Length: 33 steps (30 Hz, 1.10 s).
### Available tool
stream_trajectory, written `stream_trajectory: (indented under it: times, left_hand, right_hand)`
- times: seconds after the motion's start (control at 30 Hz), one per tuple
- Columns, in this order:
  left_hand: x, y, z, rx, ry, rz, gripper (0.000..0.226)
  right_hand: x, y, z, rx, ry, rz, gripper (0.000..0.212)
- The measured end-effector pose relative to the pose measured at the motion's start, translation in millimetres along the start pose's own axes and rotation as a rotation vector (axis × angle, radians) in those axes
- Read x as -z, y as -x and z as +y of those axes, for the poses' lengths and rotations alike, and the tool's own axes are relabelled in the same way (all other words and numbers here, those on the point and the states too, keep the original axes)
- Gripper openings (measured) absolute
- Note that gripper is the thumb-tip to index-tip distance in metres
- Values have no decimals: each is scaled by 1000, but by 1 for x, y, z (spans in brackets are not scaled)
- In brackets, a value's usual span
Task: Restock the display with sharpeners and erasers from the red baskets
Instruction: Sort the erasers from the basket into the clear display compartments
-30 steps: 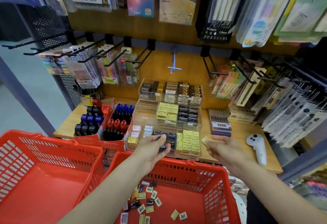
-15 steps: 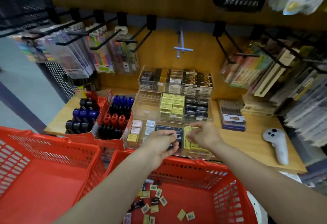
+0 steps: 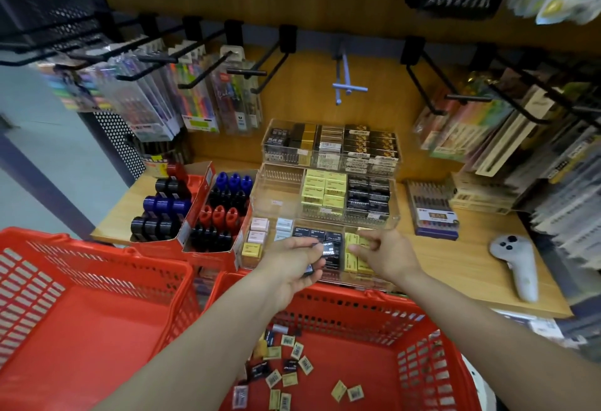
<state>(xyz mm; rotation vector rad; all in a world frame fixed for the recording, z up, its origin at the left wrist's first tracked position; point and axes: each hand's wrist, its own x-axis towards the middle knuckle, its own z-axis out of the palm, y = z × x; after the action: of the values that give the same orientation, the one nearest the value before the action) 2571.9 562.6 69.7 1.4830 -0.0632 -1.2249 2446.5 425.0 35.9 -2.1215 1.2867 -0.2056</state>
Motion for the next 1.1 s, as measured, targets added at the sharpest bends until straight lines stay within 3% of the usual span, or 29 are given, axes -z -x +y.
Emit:
stream_trajectory:
  times: [0.1,0.17,0.3,0.43,0.63,0.93,1.1]
  left_hand:
    - [1,6,1,-30,-34,-31,11]
    - [0,11,3,-49,-32,-72,12]
    - [-7,23,5,-62,-11,-155,14]
    - [-9,32,7,-50,34,-213,15]
    - [3,35,10,-26,102,-283,50]
    - [20,33,2,-220,-201,-231,34]
    - [20,32,4,-330,-295,-141,21]
  right_hand:
    - [11,8,-4,41,-11,26,48]
    - [20,16,-11,53,-178,5,36]
    - [35,49,-32,-29,-795,-418,30]
    - [36,66,-35,80,-667,-273,26]
    - [41,69,-20,-52,-720,-171,21]
    - [37,66,-33,-225,-1099,-300,31]
    - [35,70,-42,-118,-1038,-335,34]
